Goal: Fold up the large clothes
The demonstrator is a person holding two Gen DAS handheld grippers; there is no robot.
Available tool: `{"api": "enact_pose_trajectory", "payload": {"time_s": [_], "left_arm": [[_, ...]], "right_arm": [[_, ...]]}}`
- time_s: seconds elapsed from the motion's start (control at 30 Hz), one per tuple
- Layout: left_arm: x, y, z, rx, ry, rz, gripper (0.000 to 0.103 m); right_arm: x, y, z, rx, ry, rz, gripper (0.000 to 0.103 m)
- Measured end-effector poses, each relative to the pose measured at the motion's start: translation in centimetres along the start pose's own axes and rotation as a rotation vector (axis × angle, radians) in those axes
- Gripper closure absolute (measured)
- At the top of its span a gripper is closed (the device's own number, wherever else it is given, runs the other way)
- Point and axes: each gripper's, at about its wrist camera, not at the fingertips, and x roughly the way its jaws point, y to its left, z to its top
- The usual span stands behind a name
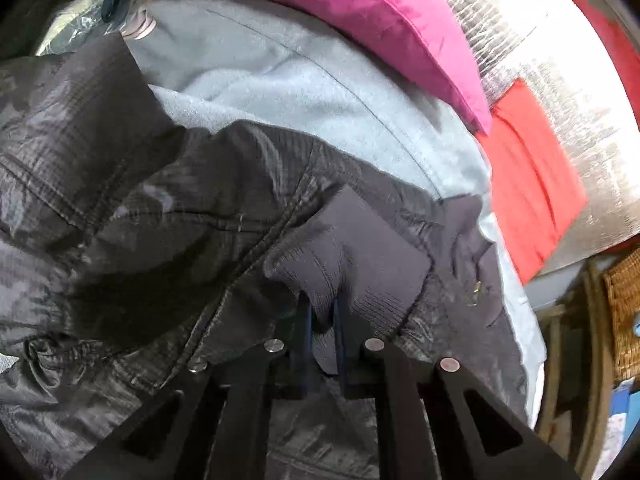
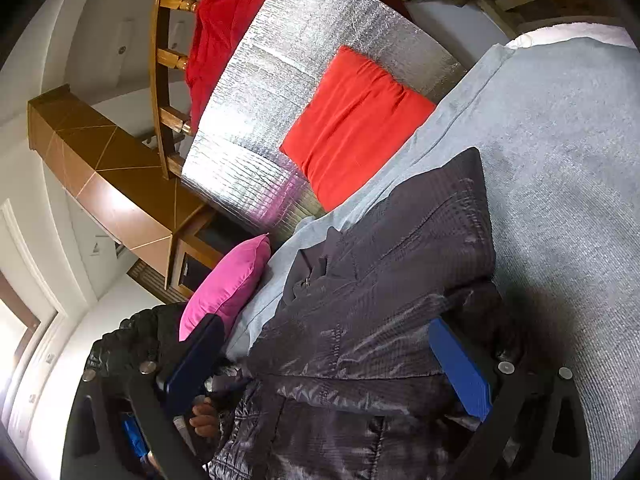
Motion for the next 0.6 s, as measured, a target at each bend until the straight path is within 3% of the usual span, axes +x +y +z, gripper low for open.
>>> {"api": "enact_pose_trajectory", "payload": {"time_s": [0.1, 0.17, 0.33, 0.43, 0.53, 0.6], "left_arm": [[-5.2, -1.4, -1.3, 0.140, -0.188, 0.013, 0.094], [-6.8, -0.6, -2.5, 0.172, -0.233, 0.020, 0.094], [-3.7, 2.4, -5.0, 0.174, -0.141, 0.079, 0.094], [-2.6, 3.6, -5.8, 0.186, -0.134, 0.093, 0.093], [-2.1, 3.9, -5.8, 0.205, -0.135, 0.080, 0.092], [-1.7, 4.3, -6.0, 0.226, -0.149, 0.064, 0.091]], "right_arm": [[0.0, 0.2, 0.0, 0.003, 0.005, 0.011, 0.000], [-0.4, 0.7, 0.3, 0.003, 0.000, 0.022, 0.000], [-1.4, 2.1, 1.4, -0.013, -0.007, 0.046, 0.000], [-1.7, 2.0, 1.5, 0.011, 0.019, 0.040, 0.000], [0.1, 1.6, 0.8, 0.042, 0.167, 0.026, 0.000], [2.1, 0.0, -0.1, 0.035, 0.272, -0.088, 0.003]]}}
